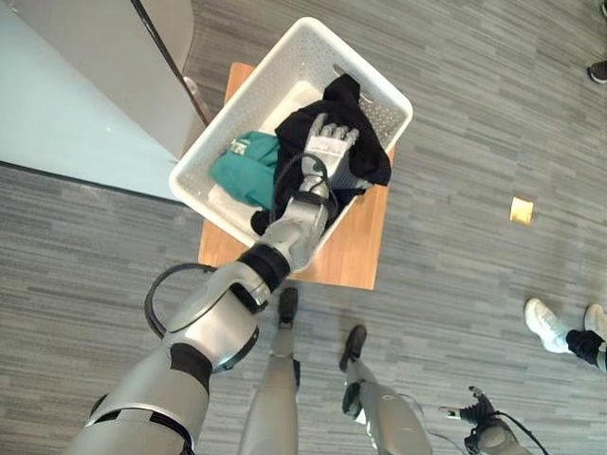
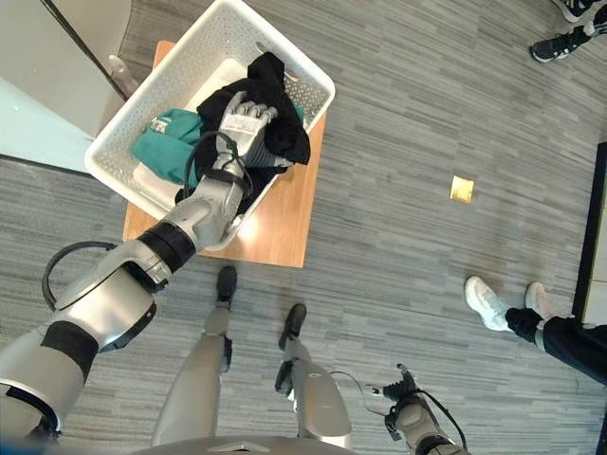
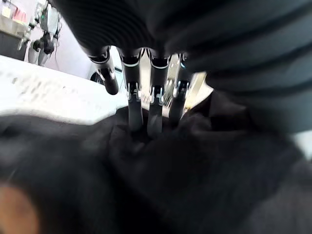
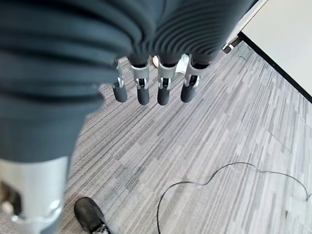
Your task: Pick up bed clothes into laundry basket.
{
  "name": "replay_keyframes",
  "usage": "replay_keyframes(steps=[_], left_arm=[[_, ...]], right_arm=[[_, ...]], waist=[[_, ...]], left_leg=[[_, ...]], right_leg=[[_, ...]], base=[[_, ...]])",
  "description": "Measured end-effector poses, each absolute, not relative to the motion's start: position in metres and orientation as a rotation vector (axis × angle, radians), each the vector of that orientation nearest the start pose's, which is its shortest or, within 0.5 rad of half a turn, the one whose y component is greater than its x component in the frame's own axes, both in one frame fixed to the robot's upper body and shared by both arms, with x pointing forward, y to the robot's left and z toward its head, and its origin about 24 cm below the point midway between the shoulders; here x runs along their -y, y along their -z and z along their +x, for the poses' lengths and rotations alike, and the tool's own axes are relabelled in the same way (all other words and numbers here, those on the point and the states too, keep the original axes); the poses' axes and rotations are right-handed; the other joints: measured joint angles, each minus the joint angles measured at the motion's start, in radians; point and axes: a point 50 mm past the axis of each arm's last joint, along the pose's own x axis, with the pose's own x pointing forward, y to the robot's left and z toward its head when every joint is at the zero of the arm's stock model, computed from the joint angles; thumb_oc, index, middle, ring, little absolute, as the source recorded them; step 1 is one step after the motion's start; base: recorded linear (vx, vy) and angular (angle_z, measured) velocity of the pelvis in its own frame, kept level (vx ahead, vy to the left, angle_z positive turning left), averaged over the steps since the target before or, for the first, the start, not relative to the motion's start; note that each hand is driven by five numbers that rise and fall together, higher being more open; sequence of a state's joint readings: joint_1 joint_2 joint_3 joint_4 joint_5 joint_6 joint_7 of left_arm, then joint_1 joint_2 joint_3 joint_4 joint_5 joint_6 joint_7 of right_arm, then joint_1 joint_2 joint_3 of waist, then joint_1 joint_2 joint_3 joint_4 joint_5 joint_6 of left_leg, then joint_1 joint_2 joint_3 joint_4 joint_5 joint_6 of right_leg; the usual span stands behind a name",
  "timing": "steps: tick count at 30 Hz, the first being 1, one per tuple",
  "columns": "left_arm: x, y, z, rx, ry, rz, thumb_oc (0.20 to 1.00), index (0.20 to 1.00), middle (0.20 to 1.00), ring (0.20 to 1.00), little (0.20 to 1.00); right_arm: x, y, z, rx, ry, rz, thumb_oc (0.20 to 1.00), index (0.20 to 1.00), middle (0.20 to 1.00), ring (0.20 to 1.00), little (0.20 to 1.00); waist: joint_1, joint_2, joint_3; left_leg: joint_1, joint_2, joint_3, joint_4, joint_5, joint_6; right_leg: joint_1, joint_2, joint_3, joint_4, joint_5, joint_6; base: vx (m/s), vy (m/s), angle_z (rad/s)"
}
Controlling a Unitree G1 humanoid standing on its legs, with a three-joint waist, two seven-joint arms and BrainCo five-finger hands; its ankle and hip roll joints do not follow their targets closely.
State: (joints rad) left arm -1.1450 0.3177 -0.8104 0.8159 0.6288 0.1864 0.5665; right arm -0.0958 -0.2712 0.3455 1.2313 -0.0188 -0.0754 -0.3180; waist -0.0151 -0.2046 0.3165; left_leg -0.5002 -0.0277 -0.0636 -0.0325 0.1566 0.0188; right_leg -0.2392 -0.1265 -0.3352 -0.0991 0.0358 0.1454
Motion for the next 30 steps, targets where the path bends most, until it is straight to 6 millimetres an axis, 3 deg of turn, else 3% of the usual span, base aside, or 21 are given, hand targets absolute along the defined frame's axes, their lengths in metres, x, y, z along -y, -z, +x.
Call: replay_keyframes(steps=[2, 4, 7, 10, 14, 15, 16, 18, 21, 25, 28, 29, 30], left_arm=[[-0.074, -0.196, 0.397, 0.666, -0.173, 1.444, 1.0, 1.0, 1.0, 1.0, 1.0], [-0.08, -0.179, 0.391, 0.605, -0.096, 1.358, 1.0, 1.0, 1.0, 1.0, 1.0], [-0.084, -0.141, 0.368, 0.52, 0.065, 1.232, 1.0, 1.0, 1.0, 1.0, 1.0], [-0.082, -0.099, 0.342, 0.423, 0.191, 1.104, 1.0, 1.0, 1.0, 1.0, 1.0], [-0.099, -0.066, 0.306, 0.253, 0.233, 0.761, 1.0, 1.0, 1.0, 1.0, 1.0], [-0.11, -0.051, 0.286, 0.143, 0.245, 0.541, 1.0, 1.0, 1.0, 1.0, 1.0], [-0.113, -0.046, 0.278, 0.102, 0.259, 0.436, 1.0, 1.0, 1.0, 1.0, 1.0], [-0.117, -0.041, 0.269, 0.058, 0.281, 0.334, 1.0, 1.0, 1.0, 1.0, 1.0], [-0.136, -0.048, 0.261, 0.055, 0.218, 0.15, 1.0, 1.0, 1.0, 1.0, 1.0], [-0.144, -0.059, 0.259, 0.1, 0.245, 0.157, 1.0, 1.0, 1.0, 1.0, 1.0], [-0.15, -0.06, 0.252, 0.112, 0.217, 0.136, 1.0, 1.0, 1.0, 1.0, 1.0], [-0.152, -0.058, 0.25, 0.107, 0.197, 0.127, 1.0, 1.0, 1.0, 1.0, 1.0], [-0.152, -0.058, 0.25, 0.107, 0.197, 0.127, 1.0, 1.0, 1.0, 1.0, 1.0]], right_arm=[[0.235, 0.145, 0.135, -0.998, 0.109, -0.637, 1.0, 1.0, 1.0, 1.0, 1.0], [0.234, 0.145, 0.139, -0.998, 0.111, -0.638, 1.0, 1.0, 1.0, 1.0, 1.0], [0.238, 0.143, 0.142, -1.007, 0.13, -0.619, 1.0, 1.0, 1.0, 1.0, 1.0], [0.242, 0.146, 0.132, -1.049, 0.127, -0.615, 1.0, 1.0, 1.0, 1.0, 1.0], [0.24, 0.148, 0.127, -1.067, 0.125, -0.591, 1.0, 1.0, 1.0, 1.0, 1.0], [0.237, 0.151, 0.118, -1.085, 0.107, -0.597, 1.0, 1.0, 1.0, 1.0, 1.0], [0.238, 0.153, 0.111, -1.109, 0.105, -0.593, 1.0, 1.0, 1.0, 1.0, 1.0], [0.242, 0.155, 0.098, -1.149, 0.114, -0.583, 1.0, 1.0, 1.0, 1.0, 1.0], [0.244, 0.153, 0.104, -1.13, 0.137, -0.534, 1.0, 1.0, 1.0, 1.0, 1.0], [0.245, 0.149, 0.114, -1.081, 0.15, -0.523, 1.0, 1.0, 1.0, 1.0, 1.0], [0.255, 0.129, 0.156, -0.943, 0.212, -0.509, 1.0, 1.0, 1.0, 1.0, 1.0], [0.262, 0.115, 0.179, -0.884, 0.257, -0.479, 1.0, 1.0, 1.0, 1.0, 1.0], [0.262, 0.115, 0.179, -0.884, 0.257, -0.479, 1.0, 1.0, 1.0, 1.0, 1.0]], waist=[[0.011, 0.004, -0.002], [0.017, 0.008, -0.004], [0.052, 0.051, -0.015], [0.081, 0.111, -0.034], [0.112, 0.144, -0.049], [0.124, 0.152, -0.053], [0.139, 0.154, -0.054], [0.169, 0.166, -0.066], [0.185, 0.178, -0.076], [0.218, 0.191, -0.102], [0.234, 0.199, -0.119], [0.236, 0.199, -0.12], [0.236, 0.199, -0.12]], left_leg=[[0.022, 0.0, 0.0, -0.003, -0.001, -0.001], [0.064, 0.001, 0.018, -0.021, -0.001, -0.001], [0.083, -0.004, 0.02, -0.022, -0.002, -0.002], [0.105, -0.015, -0.009, -0.023, -0.001, -0.001], [0.14, -0.018, -0.02, -0.036, -0.006, -0.01], [0.162, -0.022, -0.032, -0.037, -0.008, -0.013], [0.175, -0.023, -0.035, -0.041, -0.008, -0.013], [0.181, -0.025, -0.048, -0.042, -0.008, -0.014], [0.203, -0.031, -0.069, -0.053, -0.002, -0.021], [0.227, -0.039, -0.096, -0.055, -0.001, -0.023], [0.246, -0.041, -0.097, -0.054, 0.004, -0.021], [0.257, -0.041, -0.094, -0.053, 0.003, -0.022], [0.257, -0.041, -0.094, -0.053, 0.003, -0.022]], right_leg=[[0.019, -0.001, 0.0, 0.0, 0.0, 0.0], [0.042, -0.006, 0.01, 0.0, -0.001, 0.001], [0.063, -0.011, 0.01, 0.0, -0.003, 0.003], [0.101, -0.016, -0.018, -0.002, -0.01, 0.009], [0.132, -0.017, -0.025, -0.003, -0.02, 0.009], [0.16, -0.018, -0.038, -0.005, -0.026, 0.01], [0.175, -0.018, -0.041, -0.005, -0.029, 0.009], [0.186, -0.016, -0.051, -0.004, -0.035, 0.007], [0.214, -0.015, -0.071, -0.005, -0.04, 0.009], [0.247, -0.015, -0.102, -0.005, -0.053, 0.01], [0.271, -0.017, -0.103, -0.005, -0.054, 0.012], [0.279, -0.019, -0.099, -0.005, -0.054, 0.012], [0.279, -0.019, -0.099, -0.005, -0.054, 0.012]], base=[[0.02, 0.057, -0.04], [0.03, 0.012, -0.14], [0.02, -0.002, -0.03], [0.01, -0.033, 0.26], [0.01, -0.039, 0.12], [0.03, -0.064, 0.18], [0.03, -0.095, 0.19], [0.03, -0.088, 0.18], [0.01, -0.067, 0.23], [0.01, -0.047, 0.21], [-0.03, -0.078, -0.01], [-0.01, -0.045, -0.01], [-0.04, -0.063, -0.01]])
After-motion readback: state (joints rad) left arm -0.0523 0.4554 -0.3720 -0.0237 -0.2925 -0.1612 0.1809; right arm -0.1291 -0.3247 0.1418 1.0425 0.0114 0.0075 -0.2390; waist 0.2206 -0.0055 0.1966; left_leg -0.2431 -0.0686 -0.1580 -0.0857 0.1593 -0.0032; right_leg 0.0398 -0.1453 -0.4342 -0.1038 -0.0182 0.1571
